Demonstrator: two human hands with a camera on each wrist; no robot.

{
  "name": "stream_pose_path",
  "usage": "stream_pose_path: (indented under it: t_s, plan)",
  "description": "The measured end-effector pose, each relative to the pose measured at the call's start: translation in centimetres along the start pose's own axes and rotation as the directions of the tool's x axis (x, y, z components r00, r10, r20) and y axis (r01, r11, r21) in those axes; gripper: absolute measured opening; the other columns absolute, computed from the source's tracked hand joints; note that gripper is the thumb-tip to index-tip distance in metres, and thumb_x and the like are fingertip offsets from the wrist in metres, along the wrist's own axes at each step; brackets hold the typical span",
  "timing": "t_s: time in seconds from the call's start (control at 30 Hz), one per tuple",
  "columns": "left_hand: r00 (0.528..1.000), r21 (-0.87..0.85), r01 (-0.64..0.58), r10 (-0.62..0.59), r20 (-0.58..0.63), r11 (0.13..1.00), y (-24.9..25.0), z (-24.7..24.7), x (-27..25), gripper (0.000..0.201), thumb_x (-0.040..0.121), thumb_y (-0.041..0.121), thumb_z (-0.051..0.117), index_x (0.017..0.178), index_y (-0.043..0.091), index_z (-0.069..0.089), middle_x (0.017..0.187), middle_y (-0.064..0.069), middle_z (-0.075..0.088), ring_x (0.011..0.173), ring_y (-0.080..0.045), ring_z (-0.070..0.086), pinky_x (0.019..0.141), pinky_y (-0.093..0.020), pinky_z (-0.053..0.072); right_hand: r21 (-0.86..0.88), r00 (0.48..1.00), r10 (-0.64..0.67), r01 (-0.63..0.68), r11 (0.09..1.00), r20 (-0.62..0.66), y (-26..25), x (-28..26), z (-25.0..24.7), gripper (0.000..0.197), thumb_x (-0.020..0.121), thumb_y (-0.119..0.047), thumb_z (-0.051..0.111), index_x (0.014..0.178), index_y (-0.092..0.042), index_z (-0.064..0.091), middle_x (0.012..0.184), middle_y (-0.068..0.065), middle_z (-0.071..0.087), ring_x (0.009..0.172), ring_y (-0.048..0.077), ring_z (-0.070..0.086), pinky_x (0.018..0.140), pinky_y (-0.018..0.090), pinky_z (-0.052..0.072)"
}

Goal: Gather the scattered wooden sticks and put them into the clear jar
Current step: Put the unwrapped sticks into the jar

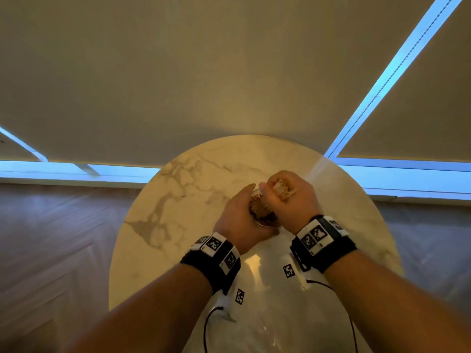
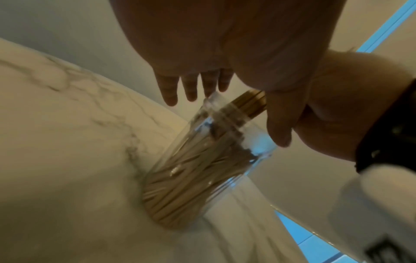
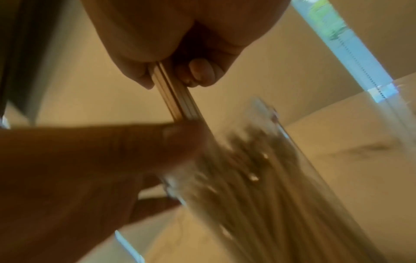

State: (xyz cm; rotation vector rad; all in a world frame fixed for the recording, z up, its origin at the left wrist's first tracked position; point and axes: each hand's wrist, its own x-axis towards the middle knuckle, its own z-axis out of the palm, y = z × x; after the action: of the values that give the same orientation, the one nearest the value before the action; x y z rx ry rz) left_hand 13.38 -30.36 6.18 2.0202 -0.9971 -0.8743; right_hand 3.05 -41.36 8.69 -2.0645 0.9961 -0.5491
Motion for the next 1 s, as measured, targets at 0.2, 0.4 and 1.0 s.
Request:
stream_pose_path:
  t_s: [0.2, 0.4, 1.0]
  plan:
    - [0.997, -0.138, 0.008, 0.002, 0.071, 0.990, -0.5, -0.2, 0.1, 0.084, 0.071, 0.026, 0.094, 0.142, 0.026, 0.050, 0.115, 0.021, 0.067, 0.101, 0.009, 0.065, 0.082, -0.006, 0.048, -0.334, 0.972, -0.183, 0.222, 0.916, 0.145, 2.7, 0.5, 2.4, 0.027, 0.096, -0.057, 0.055, 0.091, -0.031, 0.062, 0.091, -0.012, 0.063, 0.078, 0.014, 0.056, 0.076, 0.031, 0.040]
    - [0.997, -0.130, -0.055, 0.062, 0.049, 0.990, -1.3, 0.1, 0.3, 0.088, 0.073, 0.020, 0.092, 0.148, 0.022, 0.046, 0.116, 0.018, 0.064, 0.091, 0.015, 0.060, 0.080, -0.007, 0.045, -0.320, 0.954, -0.230, 0.283, 0.904, 0.192, 2.6, -0.4, 1.4, 0.061, 0.074, -0.083, 0.056, 0.106, -0.032, 0.068, 0.114, -0.009, 0.058, 0.106, 0.018, 0.050, 0.094, 0.040, 0.041]
    - [0.978, -0.150, -0.204, 0.208, 0.012, 0.967, -2.7, 1.6, 0.4, 0.078, 0.079, 0.027, 0.086, 0.144, 0.027, 0.042, 0.144, 0.011, 0.051, 0.124, -0.003, 0.057, 0.105, -0.030, 0.052, -0.396, 0.872, -0.335, 0.467, 0.791, 0.357, 1.2, 0.4, 1.8, 0.061, 0.104, -0.055, 0.025, 0.158, -0.027, 0.031, 0.168, -0.007, 0.027, 0.157, 0.015, 0.015, 0.127, 0.052, 0.011]
